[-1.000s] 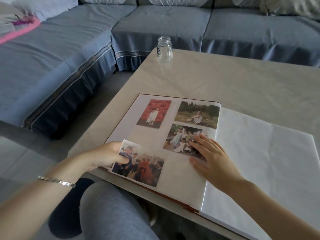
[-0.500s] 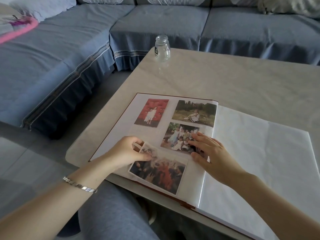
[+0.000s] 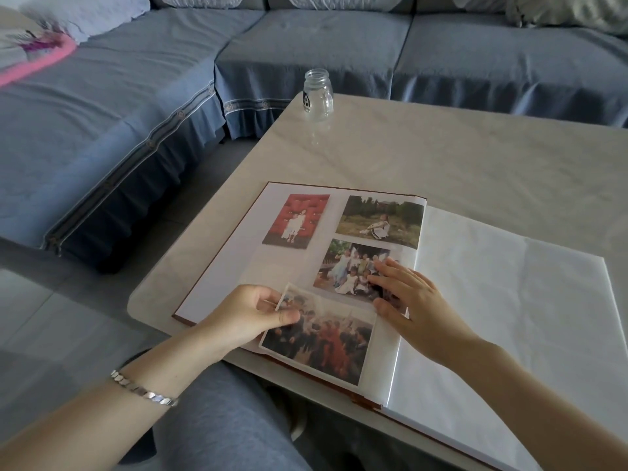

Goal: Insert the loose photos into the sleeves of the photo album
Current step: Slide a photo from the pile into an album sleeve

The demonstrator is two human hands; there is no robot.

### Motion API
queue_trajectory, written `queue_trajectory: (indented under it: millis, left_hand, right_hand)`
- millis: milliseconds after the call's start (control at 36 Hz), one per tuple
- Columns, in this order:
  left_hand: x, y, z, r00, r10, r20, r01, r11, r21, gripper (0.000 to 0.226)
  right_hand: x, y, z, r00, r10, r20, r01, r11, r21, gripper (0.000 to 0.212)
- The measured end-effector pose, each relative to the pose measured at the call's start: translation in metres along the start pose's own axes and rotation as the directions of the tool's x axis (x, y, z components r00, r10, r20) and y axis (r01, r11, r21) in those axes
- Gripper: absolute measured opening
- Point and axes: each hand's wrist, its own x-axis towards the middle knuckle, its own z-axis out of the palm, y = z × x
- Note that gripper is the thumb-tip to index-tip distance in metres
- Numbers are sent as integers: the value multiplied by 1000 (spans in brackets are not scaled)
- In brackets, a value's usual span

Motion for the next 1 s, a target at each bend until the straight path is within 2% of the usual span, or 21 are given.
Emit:
queue_trajectory:
  millis: [167,278,417,611,694,833,1000]
  left_hand:
    - [1,4,-1,998,-30,-51,34,996,81,26]
    - [2,6,-2,997,-57,-61,59,998,38,30]
    - [1,7,-8,996,-85,-33,84,996,-33,26]
    - [0,19,-10,995,-88,48,89,996,-30,9]
    - [-1,20,-8,998,-70,2,70,997,-24,6]
    - [-2,17,-1,993,-42,-110,40,999,-21,15]
    - [-5,10,7,973,29,-229,-27,1000,15,11]
  right_hand:
    - [0,1,0,1000,1,9,-1,1000,-4,46]
    - [0,1,-1,1000,5,18,-5,1000,-1,46]
    - [2,0,-7,999,11,53,-9,999,-33,46]
    - [6,2,-12,999,16,35,-16,1000,-18,40]
    - [6,3,-12,999,5,35,-5,1000,-11,40]
    - [5,3,-10,1000,-2,17,2,1000,14,39]
    - [5,2,-10,1000,3,20,-3,1000,15,40]
